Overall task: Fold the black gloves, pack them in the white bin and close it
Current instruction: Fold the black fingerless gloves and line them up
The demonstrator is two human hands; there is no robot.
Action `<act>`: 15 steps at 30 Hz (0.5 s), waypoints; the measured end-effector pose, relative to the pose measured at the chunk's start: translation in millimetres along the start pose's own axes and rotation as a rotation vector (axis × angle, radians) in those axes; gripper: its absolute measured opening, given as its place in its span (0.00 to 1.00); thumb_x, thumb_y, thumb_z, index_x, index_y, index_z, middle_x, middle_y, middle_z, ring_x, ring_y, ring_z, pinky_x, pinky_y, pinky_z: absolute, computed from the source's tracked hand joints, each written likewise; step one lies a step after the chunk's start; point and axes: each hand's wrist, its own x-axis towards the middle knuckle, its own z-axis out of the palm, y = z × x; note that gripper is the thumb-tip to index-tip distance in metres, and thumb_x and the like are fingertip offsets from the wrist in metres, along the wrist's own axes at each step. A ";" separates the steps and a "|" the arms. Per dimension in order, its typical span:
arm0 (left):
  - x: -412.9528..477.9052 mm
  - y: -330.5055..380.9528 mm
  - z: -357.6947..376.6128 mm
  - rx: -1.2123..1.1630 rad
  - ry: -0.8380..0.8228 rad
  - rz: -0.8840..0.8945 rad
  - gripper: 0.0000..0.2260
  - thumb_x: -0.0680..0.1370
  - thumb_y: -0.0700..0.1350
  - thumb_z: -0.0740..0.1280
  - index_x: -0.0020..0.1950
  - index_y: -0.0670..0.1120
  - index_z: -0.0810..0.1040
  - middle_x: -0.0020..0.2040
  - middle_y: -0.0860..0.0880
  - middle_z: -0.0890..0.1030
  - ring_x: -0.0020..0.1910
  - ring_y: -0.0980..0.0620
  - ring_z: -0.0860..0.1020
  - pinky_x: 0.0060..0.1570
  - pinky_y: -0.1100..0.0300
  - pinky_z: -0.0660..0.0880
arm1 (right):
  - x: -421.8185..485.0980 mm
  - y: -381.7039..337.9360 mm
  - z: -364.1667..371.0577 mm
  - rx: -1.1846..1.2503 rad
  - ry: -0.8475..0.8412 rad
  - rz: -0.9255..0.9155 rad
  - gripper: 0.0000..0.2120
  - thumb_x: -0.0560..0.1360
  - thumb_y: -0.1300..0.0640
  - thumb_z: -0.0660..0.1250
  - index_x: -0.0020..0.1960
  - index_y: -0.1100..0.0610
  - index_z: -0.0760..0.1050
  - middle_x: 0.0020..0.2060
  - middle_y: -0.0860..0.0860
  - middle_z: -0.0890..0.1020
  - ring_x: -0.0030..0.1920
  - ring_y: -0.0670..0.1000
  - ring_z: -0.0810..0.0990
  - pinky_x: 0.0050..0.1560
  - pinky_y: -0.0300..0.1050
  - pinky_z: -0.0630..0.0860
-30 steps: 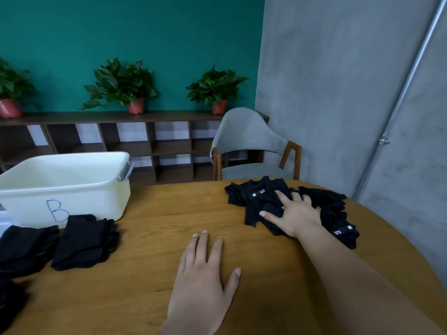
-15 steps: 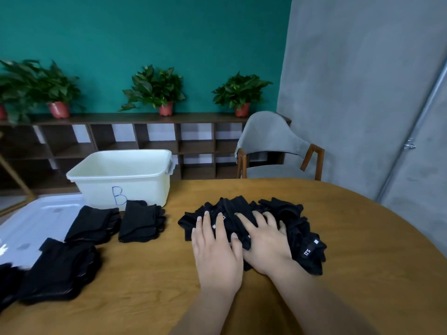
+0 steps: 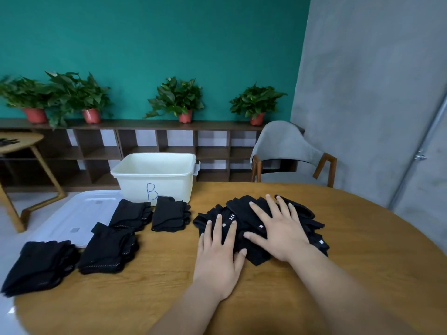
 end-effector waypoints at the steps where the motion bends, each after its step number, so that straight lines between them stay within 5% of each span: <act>1: -4.6 3.0 -1.3 0.015 0.012 0.005 0.32 0.85 0.68 0.45 0.86 0.60 0.40 0.85 0.51 0.32 0.84 0.45 0.32 0.83 0.43 0.46 | -1.8 3.8 -4.2 -0.020 0.040 0.009 0.42 0.75 0.18 0.39 0.84 0.35 0.42 0.85 0.53 0.43 0.84 0.59 0.40 0.82 0.63 0.42; 5: -18.0 18.9 -3.1 0.047 0.032 0.045 0.32 0.84 0.69 0.46 0.86 0.62 0.43 0.85 0.51 0.32 0.82 0.45 0.29 0.83 0.41 0.42 | -4.3 23.8 -17.2 -0.044 0.156 0.177 0.36 0.80 0.25 0.37 0.83 0.39 0.55 0.85 0.56 0.46 0.84 0.61 0.43 0.83 0.62 0.48; 11: -22.5 26.5 14.3 0.013 -0.076 0.057 0.32 0.83 0.71 0.45 0.85 0.64 0.41 0.85 0.53 0.31 0.82 0.46 0.27 0.83 0.41 0.43 | -7.4 46.5 -2.9 0.249 -0.157 0.430 0.38 0.79 0.26 0.37 0.83 0.41 0.59 0.84 0.52 0.53 0.83 0.60 0.50 0.80 0.62 0.55; 15: -17.4 28.5 18.8 0.025 -0.143 0.050 0.34 0.82 0.73 0.44 0.85 0.63 0.38 0.83 0.54 0.27 0.79 0.47 0.23 0.83 0.43 0.41 | -29.0 39.9 37.6 0.174 -0.048 0.434 0.39 0.81 0.30 0.35 0.84 0.47 0.57 0.83 0.48 0.57 0.82 0.56 0.54 0.77 0.59 0.63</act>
